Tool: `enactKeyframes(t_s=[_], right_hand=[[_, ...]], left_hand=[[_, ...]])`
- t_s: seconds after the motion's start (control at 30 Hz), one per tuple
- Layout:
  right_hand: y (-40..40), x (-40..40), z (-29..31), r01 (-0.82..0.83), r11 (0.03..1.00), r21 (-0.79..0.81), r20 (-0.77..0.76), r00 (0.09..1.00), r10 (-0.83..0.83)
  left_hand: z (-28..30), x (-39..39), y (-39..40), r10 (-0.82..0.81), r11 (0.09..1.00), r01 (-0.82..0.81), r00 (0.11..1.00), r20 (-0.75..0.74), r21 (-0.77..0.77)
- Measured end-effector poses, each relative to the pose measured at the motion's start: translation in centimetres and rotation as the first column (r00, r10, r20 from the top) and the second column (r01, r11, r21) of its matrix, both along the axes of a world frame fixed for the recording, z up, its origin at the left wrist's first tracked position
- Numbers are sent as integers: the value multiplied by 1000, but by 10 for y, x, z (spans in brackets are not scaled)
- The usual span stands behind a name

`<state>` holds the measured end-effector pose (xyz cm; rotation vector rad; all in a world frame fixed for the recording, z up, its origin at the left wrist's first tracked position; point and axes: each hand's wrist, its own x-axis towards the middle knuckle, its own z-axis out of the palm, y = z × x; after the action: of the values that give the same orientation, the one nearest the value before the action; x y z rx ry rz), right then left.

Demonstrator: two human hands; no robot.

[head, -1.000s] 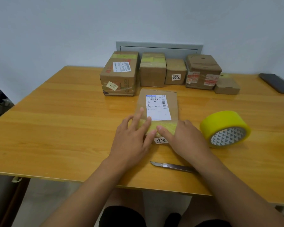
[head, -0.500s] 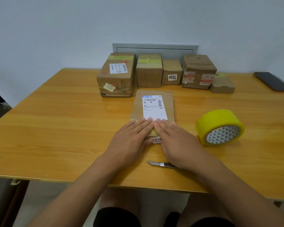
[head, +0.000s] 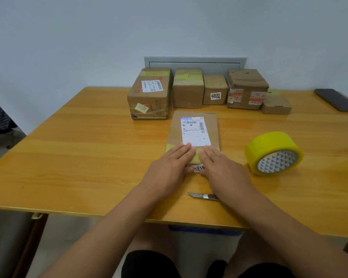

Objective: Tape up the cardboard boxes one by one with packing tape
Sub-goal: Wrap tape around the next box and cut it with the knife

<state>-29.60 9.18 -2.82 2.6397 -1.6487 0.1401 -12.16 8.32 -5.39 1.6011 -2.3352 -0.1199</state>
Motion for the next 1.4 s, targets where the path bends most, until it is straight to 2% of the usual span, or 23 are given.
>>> enactKeyframes(t_s=[0.23,0.33,0.47,0.6,0.67,0.8,0.87,0.93,1.07,1.17,1.27,1.4], right_hand=[[-4,1,-6,10,1000,-4,61,998,-10],[-2,0,-10,10,999,-34,68,998,-7],[0,-1,-5,-4,998,-59,75,997,9],[12,-4,-3,-24,996,-89,65,997,30],[25,-5,-3,-72,984,-166,43,996,80],[38,8,1,-177,920,-350,64,975,213],[41,25,8,-225,882,-415,71,958,278],[39,45,14,-267,862,-430,96,937,337],[30,80,27,-360,882,-306,261,859,441],[14,92,37,-327,938,-114,320,882,346],[-12,97,38,-254,963,88,195,953,233],[-46,109,30,-158,941,299,36,987,154]], left_hand=[[3,-2,1,4,1000,-4,1000,-13,31],[6,-4,1,7,998,-8,1000,26,61],[7,-5,5,25,999,-26,999,32,40],[15,-6,23,47,998,-50,992,115,27],[21,-3,40,65,998,-67,980,189,8],[24,16,71,82,975,-21,959,272,-220],[24,34,79,106,945,-17,961,256,-326],[29,53,85,150,929,-61,964,221,-365],[30,92,96,279,918,-197,937,209,-344],[28,122,104,361,904,-279,904,228,-324],[24,152,100,437,877,-340,859,267,-341],[19,179,73,501,856,-430,826,260,-286]])
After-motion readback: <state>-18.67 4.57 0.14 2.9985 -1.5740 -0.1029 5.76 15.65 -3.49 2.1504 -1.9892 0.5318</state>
